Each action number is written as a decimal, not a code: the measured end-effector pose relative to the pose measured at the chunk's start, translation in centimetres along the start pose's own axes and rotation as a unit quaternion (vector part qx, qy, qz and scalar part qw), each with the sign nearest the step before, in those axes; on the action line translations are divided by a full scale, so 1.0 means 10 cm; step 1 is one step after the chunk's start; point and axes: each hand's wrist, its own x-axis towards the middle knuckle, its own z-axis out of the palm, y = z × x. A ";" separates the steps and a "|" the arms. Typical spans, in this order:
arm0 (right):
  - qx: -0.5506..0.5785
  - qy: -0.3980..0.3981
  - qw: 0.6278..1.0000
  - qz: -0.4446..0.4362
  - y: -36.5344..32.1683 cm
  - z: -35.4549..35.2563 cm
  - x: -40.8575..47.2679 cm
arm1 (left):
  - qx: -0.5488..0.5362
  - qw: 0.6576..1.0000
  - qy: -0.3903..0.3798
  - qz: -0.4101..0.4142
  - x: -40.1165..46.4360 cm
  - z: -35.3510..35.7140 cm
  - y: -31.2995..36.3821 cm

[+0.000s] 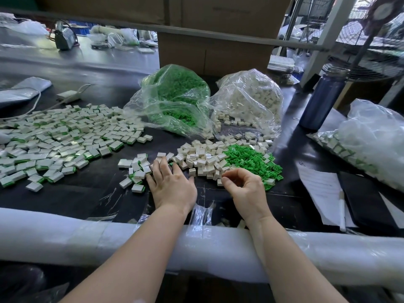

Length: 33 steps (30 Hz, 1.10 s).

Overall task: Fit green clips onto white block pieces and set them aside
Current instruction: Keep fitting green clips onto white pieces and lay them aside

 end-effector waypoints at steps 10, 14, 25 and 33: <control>-0.001 -0.005 1.000 0.010 -0.02 -0.01 -0.01 | -0.058 0.994 0.086 0.021 -0.08 -0.05 -0.05; -0.005 -0.004 1.000 0.013 -0.02 -0.01 -0.01 | -0.075 0.992 0.092 0.030 -0.08 -0.06 -0.06; -0.011 -0.045 0.999 0.016 -0.01 0.02 -0.01 | -0.283 0.951 0.045 0.117 -0.11 -0.09 -0.03; -0.005 -0.073 0.997 -0.012 -0.03 0.04 -0.01 | -0.407 0.897 -0.049 0.167 -0.13 -0.13 -0.01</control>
